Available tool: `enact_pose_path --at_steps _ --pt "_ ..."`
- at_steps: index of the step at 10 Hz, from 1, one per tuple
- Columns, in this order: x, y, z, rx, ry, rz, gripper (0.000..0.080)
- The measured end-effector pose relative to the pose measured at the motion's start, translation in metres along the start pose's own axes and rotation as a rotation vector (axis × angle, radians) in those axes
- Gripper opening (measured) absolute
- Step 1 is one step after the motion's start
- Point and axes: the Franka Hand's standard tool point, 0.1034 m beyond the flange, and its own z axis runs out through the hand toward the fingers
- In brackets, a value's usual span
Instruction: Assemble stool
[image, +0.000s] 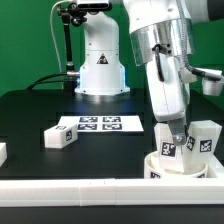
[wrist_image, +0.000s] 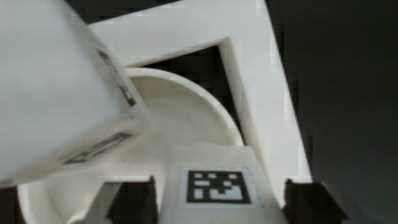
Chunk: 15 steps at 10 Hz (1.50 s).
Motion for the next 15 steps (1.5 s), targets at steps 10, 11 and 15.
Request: enact_pose_path --at_steps 10,11,15 --pt "-0.006 -0.006 -0.021 -0.037 0.004 -0.488 0.0649" --pt "-0.008 -0.007 -0.023 -0.051 0.004 -0.601 0.0649" --pt "-0.006 -0.012 -0.026 -0.077 -0.007 -0.970 0.0649"
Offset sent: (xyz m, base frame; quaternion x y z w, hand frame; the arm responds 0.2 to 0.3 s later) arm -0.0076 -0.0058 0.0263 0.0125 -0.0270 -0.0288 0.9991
